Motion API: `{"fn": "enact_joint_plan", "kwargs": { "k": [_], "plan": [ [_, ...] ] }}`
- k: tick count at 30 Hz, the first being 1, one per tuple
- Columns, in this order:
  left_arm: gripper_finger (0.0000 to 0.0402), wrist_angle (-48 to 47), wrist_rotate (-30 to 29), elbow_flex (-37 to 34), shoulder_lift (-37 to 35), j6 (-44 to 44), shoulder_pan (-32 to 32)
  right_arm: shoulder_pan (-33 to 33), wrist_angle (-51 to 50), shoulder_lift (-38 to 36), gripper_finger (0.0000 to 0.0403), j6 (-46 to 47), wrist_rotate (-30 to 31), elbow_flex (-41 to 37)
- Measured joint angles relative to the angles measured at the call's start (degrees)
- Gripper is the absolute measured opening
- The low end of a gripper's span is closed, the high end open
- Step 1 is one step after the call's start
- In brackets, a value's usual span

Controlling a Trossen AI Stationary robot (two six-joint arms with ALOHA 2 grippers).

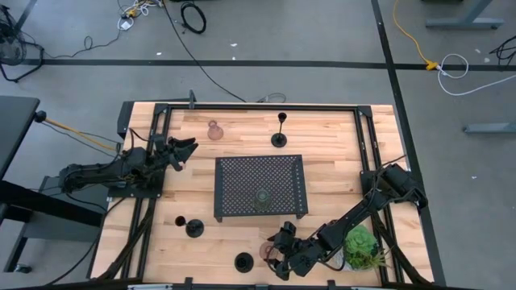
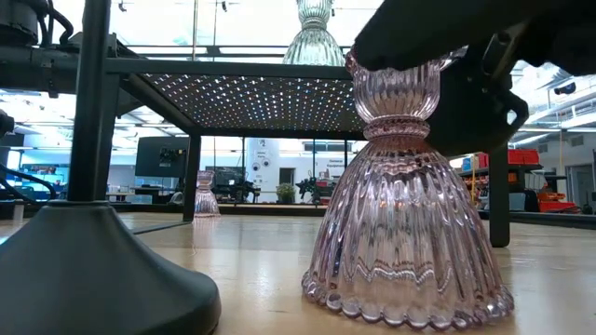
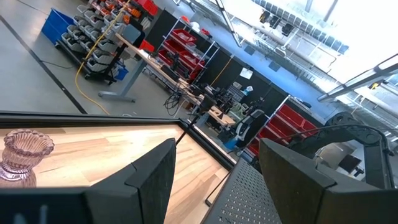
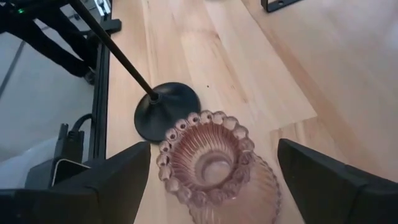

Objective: Pick & Place candle stick holders
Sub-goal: Align the bottom purple candle holder on the shelf with the green candle holder

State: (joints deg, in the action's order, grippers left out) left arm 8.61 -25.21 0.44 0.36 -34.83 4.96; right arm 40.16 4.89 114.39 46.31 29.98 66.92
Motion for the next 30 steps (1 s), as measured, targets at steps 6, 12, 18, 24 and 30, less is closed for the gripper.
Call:
{"fn": "enact_joint_plan", "kwargs": {
  "k": [6,12,18,24,30],
  "plan": [
    [0.0234,-0.01,0.01,0.01,0.0,-0.04,0.02,-0.04,-0.09,0.0,0.0307,0.15,-0.01,0.0],
    [0.0234,0.01,-0.01,0.01,0.0,-0.04,0.0,-0.09,-0.11,0.0,0.0256,0.15,-0.45,0.0],
    [0.0234,0.04,-0.01,0.01,0.0,-0.02,-0.01,-0.09,-0.08,0.0,0.0198,0.08,-0.9,0.0],
    [0.0234,0.04,0.0,0.01,0.0,-0.02,0.0,-0.13,0.11,-0.02,0.0136,0.08,-0.62,0.07],
    [0.0234,0.06,0.01,0.0,0.0,-0.02,0.02,-0.11,0.09,-0.02,0.0121,0.13,-1.01,0.07]
  ]
}}
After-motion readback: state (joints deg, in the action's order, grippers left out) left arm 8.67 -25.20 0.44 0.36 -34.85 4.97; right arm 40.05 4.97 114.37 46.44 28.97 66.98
